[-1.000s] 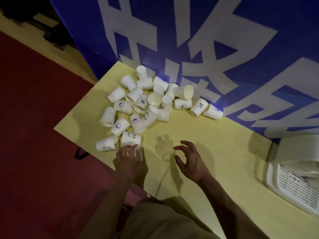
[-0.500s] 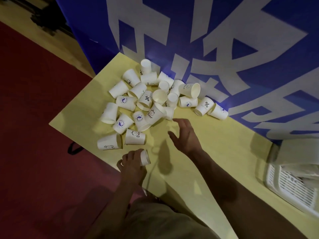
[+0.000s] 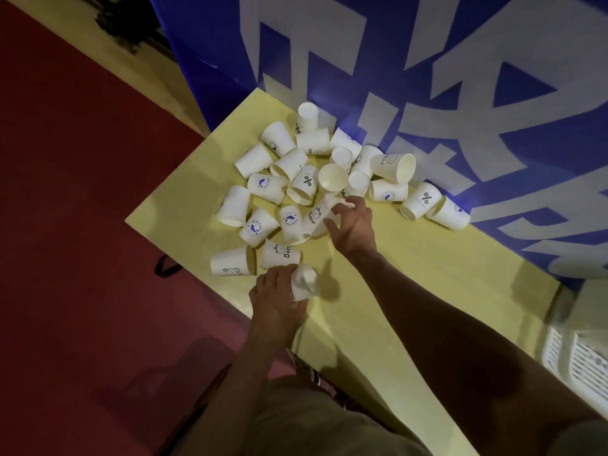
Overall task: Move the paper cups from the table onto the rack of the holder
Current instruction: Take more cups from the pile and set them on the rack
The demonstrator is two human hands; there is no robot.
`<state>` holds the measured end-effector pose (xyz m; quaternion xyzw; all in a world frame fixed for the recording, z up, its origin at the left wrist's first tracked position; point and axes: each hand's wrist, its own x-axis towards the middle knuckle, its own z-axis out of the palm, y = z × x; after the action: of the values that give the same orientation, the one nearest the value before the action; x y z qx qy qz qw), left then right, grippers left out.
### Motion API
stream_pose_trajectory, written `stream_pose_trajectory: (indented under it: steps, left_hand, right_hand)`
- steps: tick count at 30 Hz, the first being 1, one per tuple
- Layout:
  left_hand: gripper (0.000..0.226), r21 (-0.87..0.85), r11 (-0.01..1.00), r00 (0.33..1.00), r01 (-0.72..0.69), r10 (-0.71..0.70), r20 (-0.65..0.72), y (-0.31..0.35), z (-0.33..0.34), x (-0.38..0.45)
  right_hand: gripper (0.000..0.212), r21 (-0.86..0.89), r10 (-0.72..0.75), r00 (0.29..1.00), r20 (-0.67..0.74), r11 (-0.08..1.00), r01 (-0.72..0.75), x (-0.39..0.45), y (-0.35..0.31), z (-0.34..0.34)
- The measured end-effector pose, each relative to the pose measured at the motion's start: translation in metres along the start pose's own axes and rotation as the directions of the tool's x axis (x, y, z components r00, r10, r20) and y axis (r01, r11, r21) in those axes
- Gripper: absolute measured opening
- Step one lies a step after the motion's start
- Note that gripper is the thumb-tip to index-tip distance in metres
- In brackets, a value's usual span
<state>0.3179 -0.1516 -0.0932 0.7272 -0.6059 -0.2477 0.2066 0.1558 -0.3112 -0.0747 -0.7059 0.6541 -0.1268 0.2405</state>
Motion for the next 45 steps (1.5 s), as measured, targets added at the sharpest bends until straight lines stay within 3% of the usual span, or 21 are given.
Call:
stream_pose_trajectory:
  steps: [7, 13, 17, 24, 27, 33, 45]
  left_hand:
    - [0.07, -0.151, 0.977, 0.986, -0.152, 0.161, 0.048, 0.02, -0.005, 0.011]
    - [0.077, -0.286, 0.943, 0.969, -0.173, 0.214, 0.121, 0.079, 0.015, 0.013]
    - [0.085, -0.245, 0.92, 0.896, -0.305, 0.364, 0.252, 0.125, 0.04, 0.002]
    - [0.08, -0.241, 0.846, 0.783, -0.475, 0.532, 0.323, 0.226, 0.103, -0.045]
    - [0.079, -0.258, 0.82, 0.739, -0.511, 0.572, 0.355, 0.275, 0.131, -0.075]
    - [0.078, -0.295, 0.821, 0.718, -0.489, 0.571, 0.398, 0.374, 0.189, -0.131]
    - [0.072, -0.207, 0.813, 0.71, -0.545, 0.578, 0.402, 0.473, 0.278, -0.162]
  right_hand:
    - [0.026, 0.19, -0.098, 0.992, -0.074, 0.976, 0.111, -0.038, 0.018, -0.042]
    - [0.021, 0.264, 0.047, 0.976, -0.214, 0.965, 0.011, -0.117, 0.079, -0.101]
    - [0.024, 0.26, 0.17, 0.931, -0.322, 0.962, -0.085, -0.178, 0.127, -0.135]
    - [0.065, 0.307, 0.328, 0.797, -0.507, 0.933, -0.189, -0.289, 0.21, -0.188]
    - [0.08, 0.307, 0.362, 0.78, -0.511, 0.924, -0.228, -0.335, 0.246, -0.209]
    - [0.073, 0.411, 0.477, 0.729, -0.491, 0.865, -0.288, -0.413, 0.322, -0.239]
    - [0.073, 0.506, 0.493, 0.774, -0.398, 0.822, -0.263, -0.465, 0.434, -0.273]
